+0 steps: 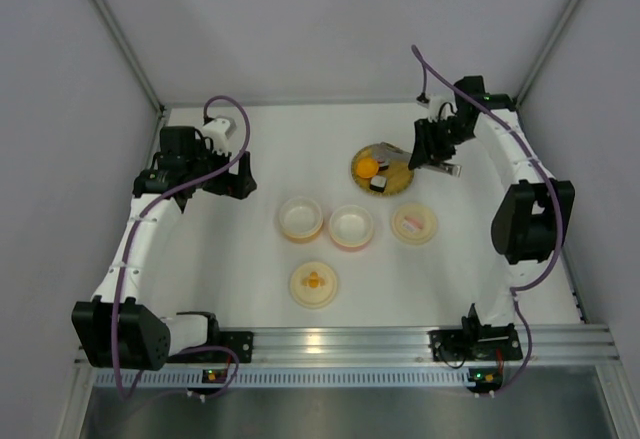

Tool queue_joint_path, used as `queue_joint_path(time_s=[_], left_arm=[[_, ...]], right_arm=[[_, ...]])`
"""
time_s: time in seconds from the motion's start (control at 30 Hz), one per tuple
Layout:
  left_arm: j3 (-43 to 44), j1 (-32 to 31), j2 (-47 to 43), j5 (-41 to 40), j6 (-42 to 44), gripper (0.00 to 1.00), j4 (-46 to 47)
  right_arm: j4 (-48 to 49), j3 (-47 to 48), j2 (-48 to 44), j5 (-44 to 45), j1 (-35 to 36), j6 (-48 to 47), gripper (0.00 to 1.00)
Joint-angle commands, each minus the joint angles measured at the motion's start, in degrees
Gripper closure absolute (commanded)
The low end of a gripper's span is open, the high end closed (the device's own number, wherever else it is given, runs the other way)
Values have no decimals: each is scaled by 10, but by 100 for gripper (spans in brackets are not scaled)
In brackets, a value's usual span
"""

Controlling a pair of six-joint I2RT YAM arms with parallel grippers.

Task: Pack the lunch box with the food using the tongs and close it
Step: Pick up the fake food from the plate.

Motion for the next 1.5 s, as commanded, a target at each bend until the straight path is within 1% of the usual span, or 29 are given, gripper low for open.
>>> queue_joint_path(time_s=[0.0,0.2,0.8,1.17,1.33,1.43,1.47], left_arm=[[2,3,-5,12,-1,2,13],[2,3,-1,14,-2,2,15],[1,3,7,18,-5,2,19],[-1,2,10,16,-2,2,22],[-2,2,14,15,-3,1,22],[-1,2,14,16,-4,2,24],[-1,3,14,16,-4,2,23]], right_arm=[[39,10,6,-8,10,7,63],[54,-3,15,-4,10,9,63],[68,-4,48,6,11,10,63],[69,-5,64,-12,10,12,64],[61,-7,66,-34,11,9,69],[55,-8,67,-42,11,7,69],[53,-9,66,-42,10,7,71]])
